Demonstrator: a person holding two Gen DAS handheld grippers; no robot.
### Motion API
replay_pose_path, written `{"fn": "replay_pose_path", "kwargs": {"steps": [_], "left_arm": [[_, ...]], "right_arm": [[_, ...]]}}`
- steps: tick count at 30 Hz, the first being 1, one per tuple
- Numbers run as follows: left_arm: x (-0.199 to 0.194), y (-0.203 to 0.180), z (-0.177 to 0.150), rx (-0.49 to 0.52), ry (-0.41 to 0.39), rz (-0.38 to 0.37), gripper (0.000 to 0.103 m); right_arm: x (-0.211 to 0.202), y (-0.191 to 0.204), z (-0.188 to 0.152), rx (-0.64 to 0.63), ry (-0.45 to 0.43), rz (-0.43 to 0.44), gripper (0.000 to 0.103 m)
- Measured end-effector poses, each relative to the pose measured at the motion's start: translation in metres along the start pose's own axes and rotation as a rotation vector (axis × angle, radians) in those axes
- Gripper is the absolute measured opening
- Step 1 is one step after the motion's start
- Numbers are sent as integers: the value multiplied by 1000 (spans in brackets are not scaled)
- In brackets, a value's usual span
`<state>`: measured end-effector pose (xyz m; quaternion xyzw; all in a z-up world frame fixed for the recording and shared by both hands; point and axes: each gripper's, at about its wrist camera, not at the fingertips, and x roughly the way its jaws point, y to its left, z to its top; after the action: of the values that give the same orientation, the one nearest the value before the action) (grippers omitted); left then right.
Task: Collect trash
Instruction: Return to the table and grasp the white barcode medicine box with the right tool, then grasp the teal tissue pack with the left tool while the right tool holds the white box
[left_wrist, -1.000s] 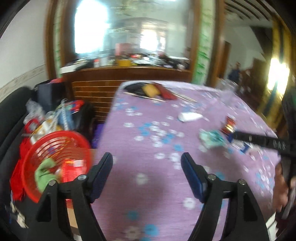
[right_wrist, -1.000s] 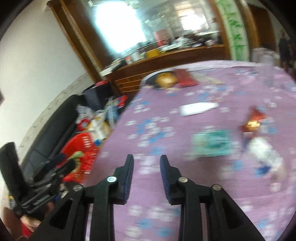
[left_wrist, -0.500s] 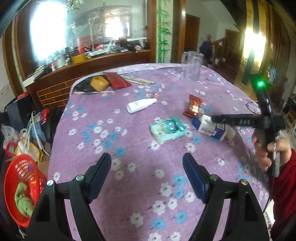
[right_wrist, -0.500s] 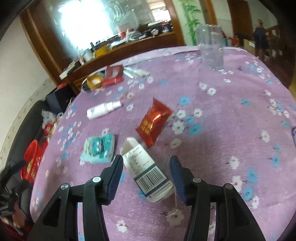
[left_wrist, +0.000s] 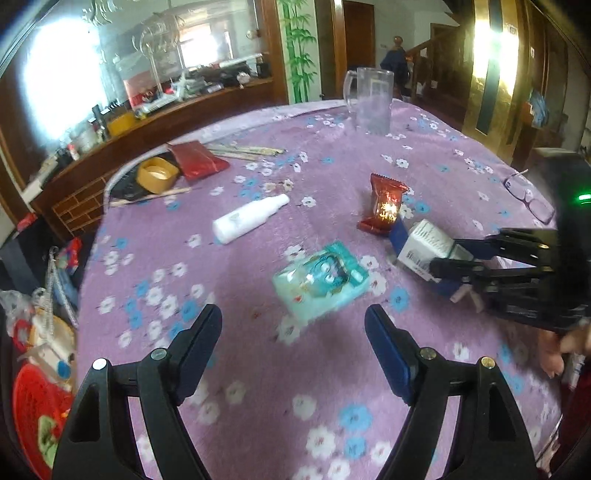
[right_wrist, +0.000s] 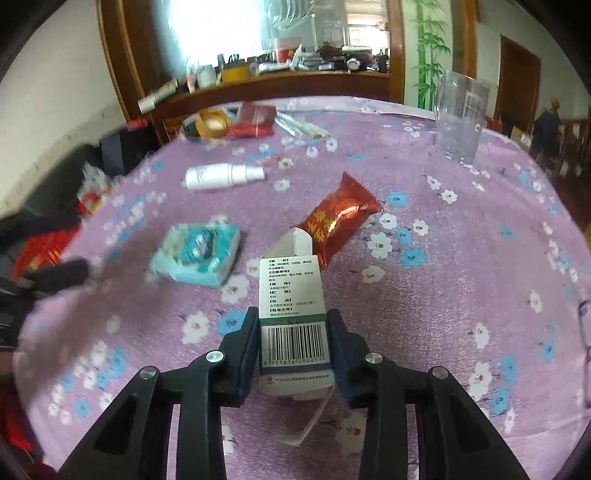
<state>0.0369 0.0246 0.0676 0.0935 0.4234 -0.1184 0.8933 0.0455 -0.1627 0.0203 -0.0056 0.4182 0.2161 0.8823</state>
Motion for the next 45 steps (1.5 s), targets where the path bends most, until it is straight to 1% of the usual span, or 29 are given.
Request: {"fn": "replay_pose_path", "kwargs": {"steps": [2, 4, 6, 8, 9, 11, 14, 18, 19, 20, 22, 24, 26, 29, 30, 31, 32, 33, 38, 41, 43, 45], "left_arm": [[15, 2, 9, -36, 11, -22, 78], [34, 5, 20, -81, 27, -47, 78], [49, 8, 29, -117, 39, -68, 78], [60, 9, 34, -143, 55, -111, 78], [68, 11, 36, -157, 77, -137, 78], [77, 11, 35, -170, 108, -159, 78], [79, 7, 28, -135, 142, -194, 78], [62, -15, 8, -9, 159, -239, 78], [59, -22, 4, 17, 160, -233, 78], [57, -30, 1, 50, 156, -209, 78], [54, -40, -2, 82, 139, -137, 78], [56, -43, 1, 62, 132, -96, 78], [60, -41, 6, 20, 127, -81, 78], [66, -40, 9, -17, 133, -74, 78], [68, -40, 9, -28, 132, -74, 73], [70, -40, 9, -34, 134, -69, 64], [71, -41, 8, -36, 136, -69, 59], [73, -41, 7, -46, 144, -76, 50], [69, -37, -1, -96, 92, -81, 45], [64, -33, -5, -135, 44, -86, 39], [59, -31, -7, -148, 4, -85, 33], [56, -27, -8, -167, -19, -83, 31]], "right_arm": [[-8, -11, 2, 58, -48, 61, 39], [-12, -22, 3, 119, -73, 93, 39], [-14, -30, 4, 154, -91, 96, 39], [-18, -35, 4, 183, -112, 91, 39], [-20, -38, 4, 200, -120, 100, 39], [-22, -42, 5, 219, -129, 109, 39], [-25, -47, 5, 241, -132, 112, 39], [-28, -49, 3, 249, -138, 121, 39], [-28, -49, 3, 250, -139, 128, 39], [-29, -49, 3, 251, -140, 129, 39], [-30, -48, 3, 246, -143, 127, 39], [-31, -47, 3, 244, -146, 126, 39], [-30, -47, 2, 242, -145, 127, 39], [-30, -49, 2, 244, -143, 119, 39], [-29, -50, 2, 244, -143, 120, 39], [-29, -50, 2, 245, -141, 120, 39], [-29, -50, 3, 244, -140, 121, 39], [-29, -50, 3, 242, -140, 122, 39], [-29, -48, 3, 229, -143, 123, 39], [-28, -47, 3, 223, -142, 120, 39], [-28, -46, 3, 217, -141, 117, 39], [-27, -45, 3, 211, -141, 113, 39]]}}
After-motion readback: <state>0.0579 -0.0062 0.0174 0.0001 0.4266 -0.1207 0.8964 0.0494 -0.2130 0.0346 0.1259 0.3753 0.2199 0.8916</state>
